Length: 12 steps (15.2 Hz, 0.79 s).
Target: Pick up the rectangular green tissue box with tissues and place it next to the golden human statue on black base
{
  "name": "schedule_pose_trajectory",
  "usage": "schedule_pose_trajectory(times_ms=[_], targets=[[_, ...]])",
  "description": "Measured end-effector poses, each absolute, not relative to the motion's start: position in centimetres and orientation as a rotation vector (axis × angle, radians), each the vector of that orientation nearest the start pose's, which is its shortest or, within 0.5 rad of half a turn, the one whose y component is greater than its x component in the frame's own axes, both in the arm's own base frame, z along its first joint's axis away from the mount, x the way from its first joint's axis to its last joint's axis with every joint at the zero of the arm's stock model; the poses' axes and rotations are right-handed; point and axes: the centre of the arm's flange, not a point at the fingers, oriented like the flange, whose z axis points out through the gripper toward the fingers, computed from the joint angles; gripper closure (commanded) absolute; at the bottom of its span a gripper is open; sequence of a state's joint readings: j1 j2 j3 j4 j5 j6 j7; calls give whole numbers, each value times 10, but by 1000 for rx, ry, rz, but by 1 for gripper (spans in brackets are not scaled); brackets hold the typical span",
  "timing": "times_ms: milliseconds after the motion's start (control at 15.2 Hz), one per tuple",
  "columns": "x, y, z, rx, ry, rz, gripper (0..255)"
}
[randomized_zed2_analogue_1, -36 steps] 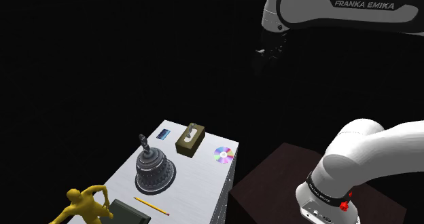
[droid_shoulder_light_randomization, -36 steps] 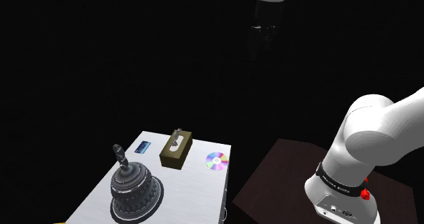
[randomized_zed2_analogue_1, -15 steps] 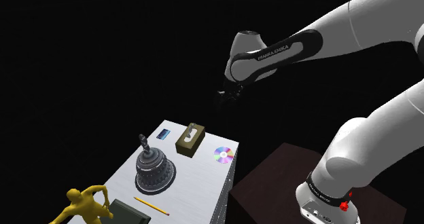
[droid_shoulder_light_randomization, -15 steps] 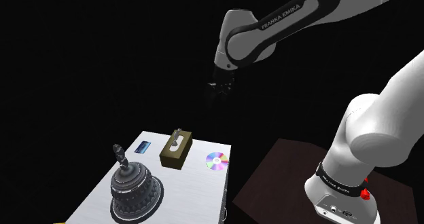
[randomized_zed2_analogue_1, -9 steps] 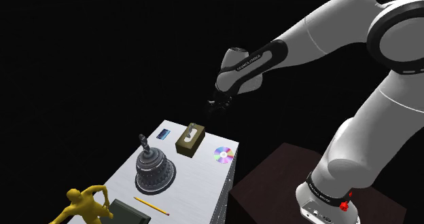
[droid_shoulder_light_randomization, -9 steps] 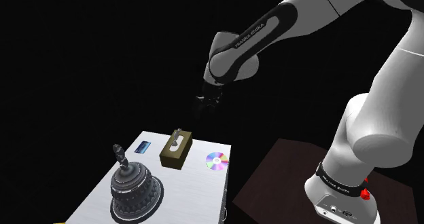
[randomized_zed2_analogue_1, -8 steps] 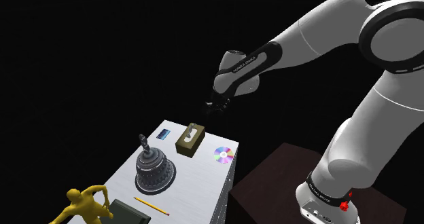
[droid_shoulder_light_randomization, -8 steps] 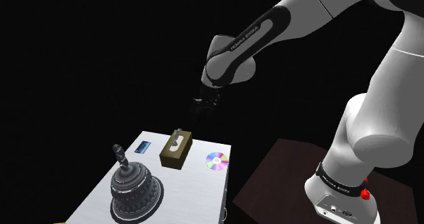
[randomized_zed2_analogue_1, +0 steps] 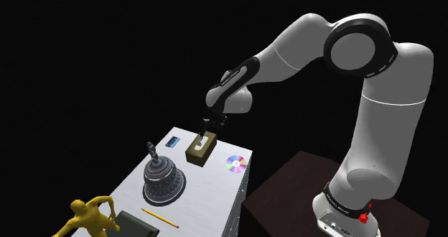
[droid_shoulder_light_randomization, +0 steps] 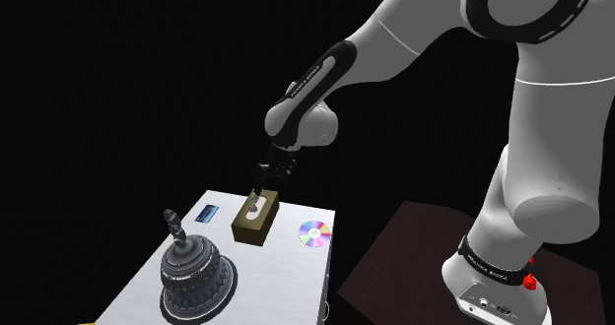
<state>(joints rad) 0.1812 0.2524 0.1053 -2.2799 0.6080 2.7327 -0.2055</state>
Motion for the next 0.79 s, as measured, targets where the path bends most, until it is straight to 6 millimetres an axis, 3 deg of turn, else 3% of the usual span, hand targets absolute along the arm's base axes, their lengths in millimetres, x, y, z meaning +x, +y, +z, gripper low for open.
schedule_pose_trajectory(times_ms=[132, 528, 792], targets=[[546, 146, 241, -2778, 78, -249, 0], [554, 162, 208, -2765, 82, -250, 0], [556, 167, 197, -2765, 82, -250, 0]])
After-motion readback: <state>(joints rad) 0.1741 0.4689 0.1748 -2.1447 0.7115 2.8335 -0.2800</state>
